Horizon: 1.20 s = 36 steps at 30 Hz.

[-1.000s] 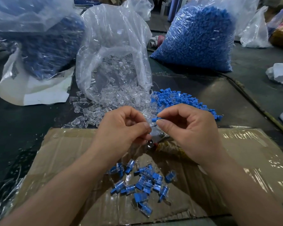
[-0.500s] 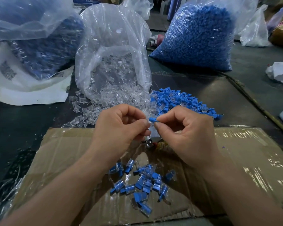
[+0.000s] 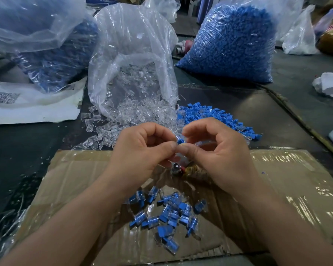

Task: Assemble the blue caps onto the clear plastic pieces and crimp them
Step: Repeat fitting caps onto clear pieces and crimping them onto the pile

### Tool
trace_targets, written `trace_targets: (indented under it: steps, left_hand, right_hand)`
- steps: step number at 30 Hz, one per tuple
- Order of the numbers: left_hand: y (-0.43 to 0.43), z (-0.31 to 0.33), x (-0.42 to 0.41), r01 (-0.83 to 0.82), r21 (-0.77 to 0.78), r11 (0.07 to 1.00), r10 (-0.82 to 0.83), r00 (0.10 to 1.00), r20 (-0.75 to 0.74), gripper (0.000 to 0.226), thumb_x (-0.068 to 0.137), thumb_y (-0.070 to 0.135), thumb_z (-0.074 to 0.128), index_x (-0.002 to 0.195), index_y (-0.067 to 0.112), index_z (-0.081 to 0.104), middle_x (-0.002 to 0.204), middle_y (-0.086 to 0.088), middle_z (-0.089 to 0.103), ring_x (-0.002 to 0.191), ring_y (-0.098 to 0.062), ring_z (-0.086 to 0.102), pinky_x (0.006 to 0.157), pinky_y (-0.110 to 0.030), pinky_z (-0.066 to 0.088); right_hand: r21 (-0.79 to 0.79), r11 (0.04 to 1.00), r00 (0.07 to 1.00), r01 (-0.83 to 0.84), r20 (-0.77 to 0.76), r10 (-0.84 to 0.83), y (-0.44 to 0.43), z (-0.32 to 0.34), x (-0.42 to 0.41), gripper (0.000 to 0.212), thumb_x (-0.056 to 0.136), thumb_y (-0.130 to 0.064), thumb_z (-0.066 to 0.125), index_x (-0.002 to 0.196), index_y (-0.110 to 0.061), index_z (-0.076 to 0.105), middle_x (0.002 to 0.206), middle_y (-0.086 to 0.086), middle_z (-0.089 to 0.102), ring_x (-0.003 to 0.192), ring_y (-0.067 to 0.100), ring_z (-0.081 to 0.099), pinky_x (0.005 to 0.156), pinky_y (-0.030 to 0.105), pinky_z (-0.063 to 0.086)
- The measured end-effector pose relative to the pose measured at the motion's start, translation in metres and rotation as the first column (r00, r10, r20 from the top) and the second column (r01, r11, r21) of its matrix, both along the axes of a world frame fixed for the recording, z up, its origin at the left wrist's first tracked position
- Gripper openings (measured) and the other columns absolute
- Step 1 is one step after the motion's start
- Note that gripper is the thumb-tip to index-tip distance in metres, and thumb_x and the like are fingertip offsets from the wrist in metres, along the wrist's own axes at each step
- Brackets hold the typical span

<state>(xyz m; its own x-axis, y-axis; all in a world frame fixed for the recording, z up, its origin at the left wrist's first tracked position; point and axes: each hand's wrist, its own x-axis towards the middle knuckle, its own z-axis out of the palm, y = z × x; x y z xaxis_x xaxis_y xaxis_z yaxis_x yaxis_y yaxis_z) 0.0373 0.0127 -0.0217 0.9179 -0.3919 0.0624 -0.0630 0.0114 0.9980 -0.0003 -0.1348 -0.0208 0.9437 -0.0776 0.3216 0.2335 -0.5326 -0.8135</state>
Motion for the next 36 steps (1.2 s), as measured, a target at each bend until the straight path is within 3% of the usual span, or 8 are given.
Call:
trace_targets:
  steps: [5, 9, 12, 16, 24, 36]
  left_hand:
    - [0.001, 0.002, 0.000, 0.032, -0.053, 0.998, -0.035, 0.997, -0.061, 0.016, 0.061, 0.014, 0.065, 0.076, 0.008, 0.062, 0.061, -0.007, 0.069, 0.053, -0.014, 0.066, 0.049, -0.018, 0.052]
    - [0.002, 0.001, 0.002, 0.024, -0.071, 0.997, -0.036, 0.986, -0.163, 0.010, 0.061, 0.003, 0.070, 0.066, 0.007, 0.063, 0.053, -0.008, 0.064, 0.044, -0.015, 0.060, 0.042, -0.018, 0.048]
    - [0.006, 0.001, 0.005, 0.066, -0.126, 0.990, -0.098, 0.958, -0.268, 0.008, 0.052, 0.011, 0.071, 0.057, 0.015, 0.067, 0.052, -0.007, 0.062, 0.038, -0.013, 0.054, 0.036, -0.017, 0.042]
    - [0.008, 0.000, 0.007, 0.114, -0.122, 0.986, -0.145, 0.947, -0.286, 0.009, 0.048, 0.014, 0.070, 0.054, 0.018, 0.068, 0.051, -0.005, 0.061, 0.036, -0.010, 0.052, 0.032, -0.014, 0.036]
    - [0.008, -0.001, 0.010, 0.135, -0.128, 0.983, -0.167, 0.942, -0.291, 0.012, 0.042, 0.015, 0.072, 0.053, 0.017, 0.069, 0.053, -0.006, 0.063, 0.038, -0.011, 0.053, 0.035, -0.015, 0.039]
    - [0.008, -0.006, 0.011, 0.130, -0.112, 0.985, -0.157, 0.944, -0.288, 0.014, 0.043, 0.016, 0.072, 0.056, 0.016, 0.069, 0.053, -0.008, 0.061, 0.040, -0.012, 0.053, 0.039, -0.020, 0.040]
  right_hand:
    - [0.139, 0.983, 0.992, -0.123, 0.043, 0.118, -0.001, -0.002, -0.001, 0.022, 0.069, -0.036, 0.066, 0.090, -0.029, 0.068, 0.084, -0.007, 0.071, 0.077, 0.008, 0.068, 0.069, 0.026, 0.056]
    - [0.134, 0.979, 0.988, -0.151, 0.046, 0.146, -0.001, -0.005, 0.000, 0.025, 0.065, -0.036, 0.070, 0.089, -0.031, 0.068, 0.085, -0.008, 0.071, 0.079, 0.008, 0.068, 0.073, 0.029, 0.056]
    - [0.095, 0.978, 0.982, -0.188, 0.049, 0.184, -0.002, -0.005, 0.001, 0.029, 0.065, -0.034, 0.071, 0.093, -0.031, 0.067, 0.088, -0.011, 0.070, 0.082, 0.006, 0.067, 0.076, 0.026, 0.055]
    - [0.035, 0.982, 0.976, -0.183, 0.127, 0.177, -0.003, -0.007, 0.003, 0.031, 0.067, -0.023, 0.071, 0.097, -0.018, 0.066, 0.087, -0.006, 0.070, 0.080, 0.006, 0.067, 0.072, 0.027, 0.056]
    - [-0.141, 0.976, 0.946, -0.167, 0.257, 0.200, -0.004, -0.010, 0.004, 0.030, 0.071, -0.014, 0.071, 0.099, -0.006, 0.067, 0.089, 0.001, 0.069, 0.082, 0.006, 0.067, 0.074, 0.020, 0.054]
    - [-0.176, 0.971, 0.944, -0.162, 0.260, 0.205, -0.004, -0.008, 0.003, 0.031, 0.069, -0.018, 0.072, 0.099, -0.014, 0.064, 0.087, -0.006, 0.067, 0.080, 0.005, 0.066, 0.072, 0.018, 0.054]
